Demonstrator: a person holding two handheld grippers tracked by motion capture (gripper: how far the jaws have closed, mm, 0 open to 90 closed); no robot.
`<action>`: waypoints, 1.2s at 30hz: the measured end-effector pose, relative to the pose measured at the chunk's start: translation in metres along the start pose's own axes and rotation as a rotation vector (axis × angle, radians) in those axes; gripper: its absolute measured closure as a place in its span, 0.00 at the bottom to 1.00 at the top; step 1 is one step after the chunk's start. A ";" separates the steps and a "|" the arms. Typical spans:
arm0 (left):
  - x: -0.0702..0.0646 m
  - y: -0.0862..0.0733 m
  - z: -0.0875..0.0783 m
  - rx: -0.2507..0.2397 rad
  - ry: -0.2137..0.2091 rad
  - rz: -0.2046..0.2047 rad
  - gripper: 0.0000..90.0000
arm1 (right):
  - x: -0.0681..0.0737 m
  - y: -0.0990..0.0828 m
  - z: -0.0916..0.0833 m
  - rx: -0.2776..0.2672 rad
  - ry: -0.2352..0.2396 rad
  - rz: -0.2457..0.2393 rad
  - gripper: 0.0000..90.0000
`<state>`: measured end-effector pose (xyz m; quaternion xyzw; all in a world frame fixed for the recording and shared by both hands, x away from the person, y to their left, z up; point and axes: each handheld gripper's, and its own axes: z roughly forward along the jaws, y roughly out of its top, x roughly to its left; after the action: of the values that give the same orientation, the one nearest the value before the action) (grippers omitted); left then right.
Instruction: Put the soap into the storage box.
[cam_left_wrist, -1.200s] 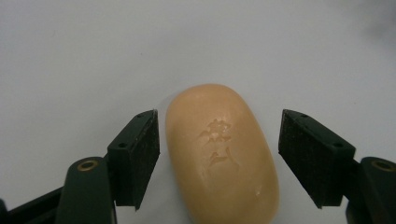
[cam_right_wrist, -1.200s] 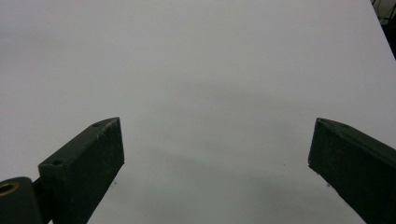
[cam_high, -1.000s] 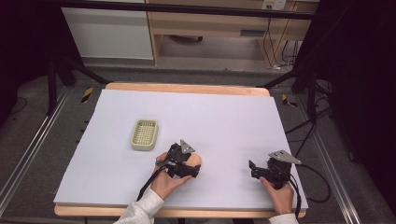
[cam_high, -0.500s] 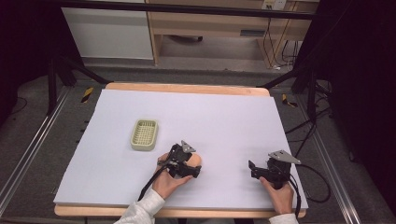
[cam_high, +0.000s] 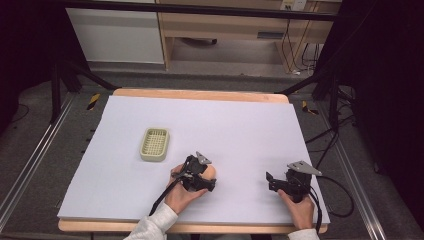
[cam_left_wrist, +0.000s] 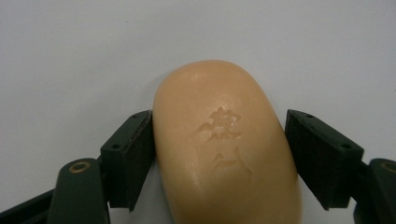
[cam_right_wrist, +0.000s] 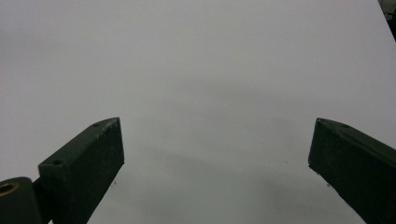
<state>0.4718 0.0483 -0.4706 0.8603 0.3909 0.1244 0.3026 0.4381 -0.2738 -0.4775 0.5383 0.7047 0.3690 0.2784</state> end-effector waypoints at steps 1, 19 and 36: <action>0.000 0.000 0.000 0.000 0.000 0.000 0.28 | 0.000 0.000 0.000 0.000 0.000 0.000 0.04; 0.000 0.000 -0.002 0.015 0.007 -0.008 0.32 | 0.000 0.000 0.001 0.007 -0.002 0.003 0.04; 0.003 0.003 -0.021 -0.015 -0.023 0.005 0.34 | -0.002 0.000 0.000 0.006 -0.004 0.011 0.04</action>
<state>0.4655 0.0578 -0.4520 0.8604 0.3842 0.1180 0.3133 0.4382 -0.2756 -0.4771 0.5437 0.7022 0.3673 0.2764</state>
